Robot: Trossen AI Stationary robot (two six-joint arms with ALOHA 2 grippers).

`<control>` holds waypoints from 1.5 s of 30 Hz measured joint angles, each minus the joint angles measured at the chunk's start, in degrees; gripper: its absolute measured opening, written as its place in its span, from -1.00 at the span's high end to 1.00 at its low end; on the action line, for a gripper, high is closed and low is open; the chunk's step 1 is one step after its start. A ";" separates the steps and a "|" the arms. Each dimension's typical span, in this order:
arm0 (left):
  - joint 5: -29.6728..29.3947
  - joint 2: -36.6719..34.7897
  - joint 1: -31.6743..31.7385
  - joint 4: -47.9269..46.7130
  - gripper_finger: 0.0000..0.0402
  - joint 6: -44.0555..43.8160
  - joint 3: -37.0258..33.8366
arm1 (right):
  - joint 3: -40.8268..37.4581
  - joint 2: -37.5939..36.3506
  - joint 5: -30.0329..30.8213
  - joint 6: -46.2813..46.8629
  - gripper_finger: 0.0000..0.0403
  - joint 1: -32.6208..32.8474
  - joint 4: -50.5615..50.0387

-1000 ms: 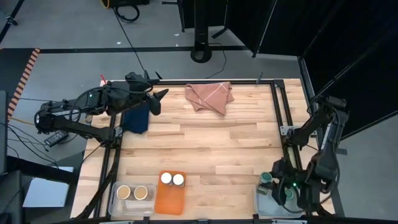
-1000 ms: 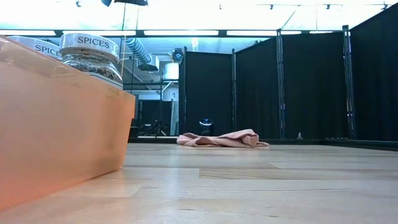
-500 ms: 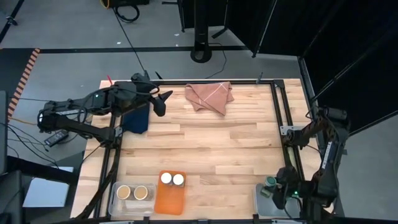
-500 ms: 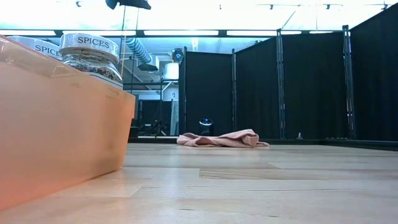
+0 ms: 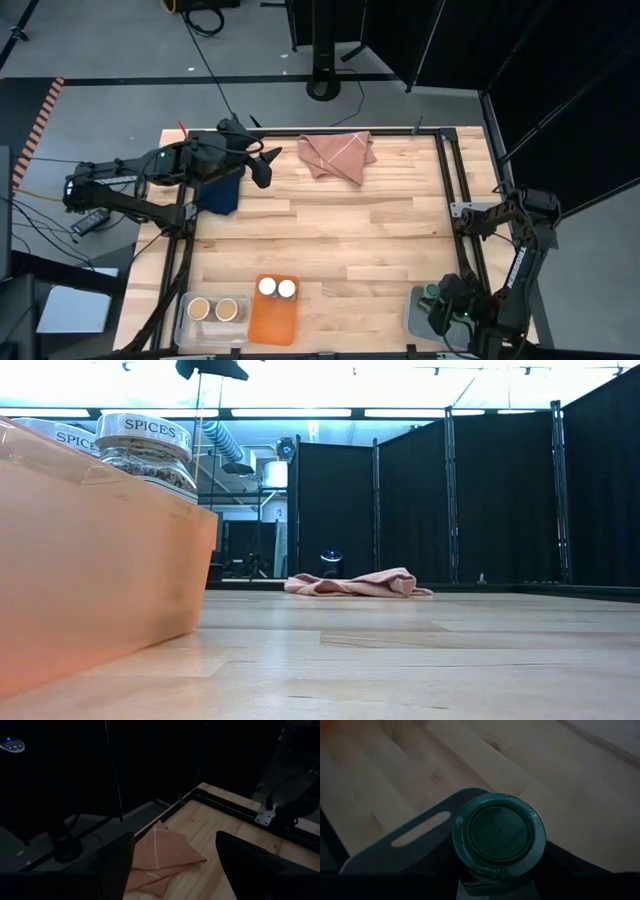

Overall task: Sort spices by type
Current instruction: Put the green seasoning bottle into the gray bin

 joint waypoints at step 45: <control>-0.02 4.31 0.02 2.99 -0.42 -0.68 0.00 | -3.96 1.14 7.50 -15.67 0.02 -0.57 7.99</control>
